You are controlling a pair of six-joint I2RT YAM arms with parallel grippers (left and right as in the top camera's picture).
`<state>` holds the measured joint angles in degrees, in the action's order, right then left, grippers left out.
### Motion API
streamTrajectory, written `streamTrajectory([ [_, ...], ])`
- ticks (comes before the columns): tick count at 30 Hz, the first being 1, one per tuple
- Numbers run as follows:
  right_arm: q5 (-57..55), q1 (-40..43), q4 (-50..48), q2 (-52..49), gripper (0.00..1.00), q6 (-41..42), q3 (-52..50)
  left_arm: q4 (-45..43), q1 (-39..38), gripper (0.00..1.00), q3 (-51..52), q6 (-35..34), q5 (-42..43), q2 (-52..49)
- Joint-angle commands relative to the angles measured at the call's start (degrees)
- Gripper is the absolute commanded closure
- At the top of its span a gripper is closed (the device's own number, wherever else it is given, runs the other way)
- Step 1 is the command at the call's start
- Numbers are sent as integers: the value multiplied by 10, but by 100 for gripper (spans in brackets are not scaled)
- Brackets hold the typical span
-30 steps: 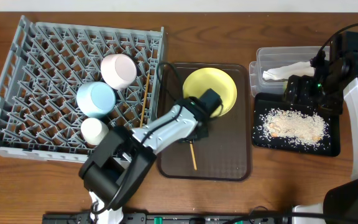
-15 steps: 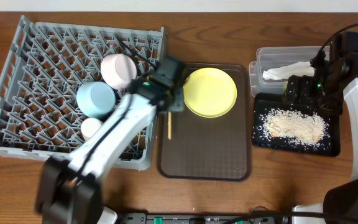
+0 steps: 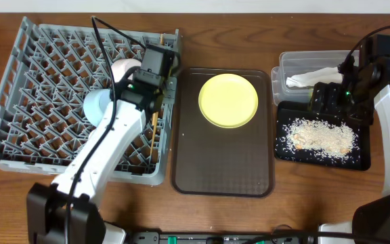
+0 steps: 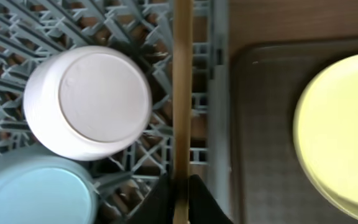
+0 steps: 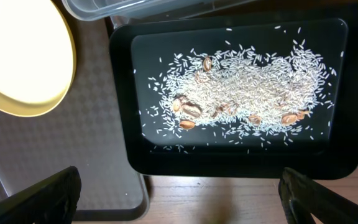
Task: Sort waste into correct bins and load items into the dishwasher
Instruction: 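Reach left gripper to the yellow plate and grasp its rim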
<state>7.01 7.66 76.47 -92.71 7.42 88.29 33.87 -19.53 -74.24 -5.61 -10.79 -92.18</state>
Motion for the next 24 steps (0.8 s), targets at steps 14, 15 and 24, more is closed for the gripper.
streamTrajectory([
  [14,-1,2,1,12,1,2,1,14,-21,28,5,-24,198,35],
  [15,-1,2,1,12,1,2,1,14,-30,28,1,-23,198,35],
  [24,-1,1,1,12,1,2,1,0,-126,28,-33,151,198,13],
])
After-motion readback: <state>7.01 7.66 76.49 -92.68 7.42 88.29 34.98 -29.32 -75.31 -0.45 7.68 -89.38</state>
